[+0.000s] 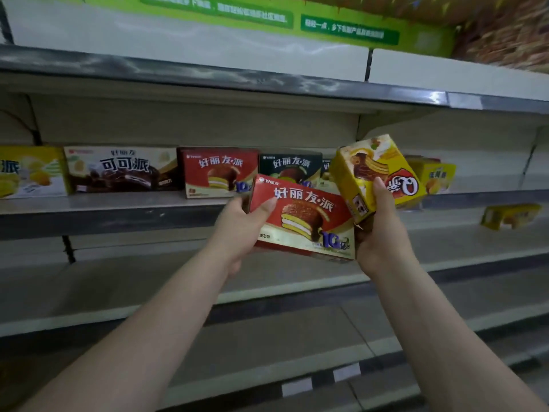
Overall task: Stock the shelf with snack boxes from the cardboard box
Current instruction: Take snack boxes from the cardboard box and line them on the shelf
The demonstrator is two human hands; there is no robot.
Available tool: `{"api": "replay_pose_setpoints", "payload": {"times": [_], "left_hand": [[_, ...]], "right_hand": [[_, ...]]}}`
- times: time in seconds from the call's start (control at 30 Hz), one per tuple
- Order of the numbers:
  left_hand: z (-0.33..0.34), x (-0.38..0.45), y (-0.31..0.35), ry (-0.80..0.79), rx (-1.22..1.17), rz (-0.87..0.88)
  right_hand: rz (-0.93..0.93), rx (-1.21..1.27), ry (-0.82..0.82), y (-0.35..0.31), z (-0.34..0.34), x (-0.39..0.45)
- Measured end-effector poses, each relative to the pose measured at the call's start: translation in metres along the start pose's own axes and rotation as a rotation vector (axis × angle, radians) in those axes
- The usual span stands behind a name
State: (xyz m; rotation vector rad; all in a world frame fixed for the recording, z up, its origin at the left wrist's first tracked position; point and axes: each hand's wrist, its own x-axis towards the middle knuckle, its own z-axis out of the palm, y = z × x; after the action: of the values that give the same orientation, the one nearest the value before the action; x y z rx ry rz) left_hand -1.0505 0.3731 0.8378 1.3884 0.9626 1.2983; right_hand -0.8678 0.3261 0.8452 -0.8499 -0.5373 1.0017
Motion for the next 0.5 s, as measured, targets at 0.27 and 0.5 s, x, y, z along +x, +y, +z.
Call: {"api": "replay_pose_setpoints", "payload": {"times": [0.27,0.5], "left_hand": [[-0.056,0.073,0.037,0.227,-0.017,0.137],[-0.102,0.132,0.023,0.219,0.348,0.168]], "right_hand": [[0.175,0.192,-0.204,0.013,0.087,0.058],[0.21,0.211,-0.198,0.045,0.143,0.102]]}}
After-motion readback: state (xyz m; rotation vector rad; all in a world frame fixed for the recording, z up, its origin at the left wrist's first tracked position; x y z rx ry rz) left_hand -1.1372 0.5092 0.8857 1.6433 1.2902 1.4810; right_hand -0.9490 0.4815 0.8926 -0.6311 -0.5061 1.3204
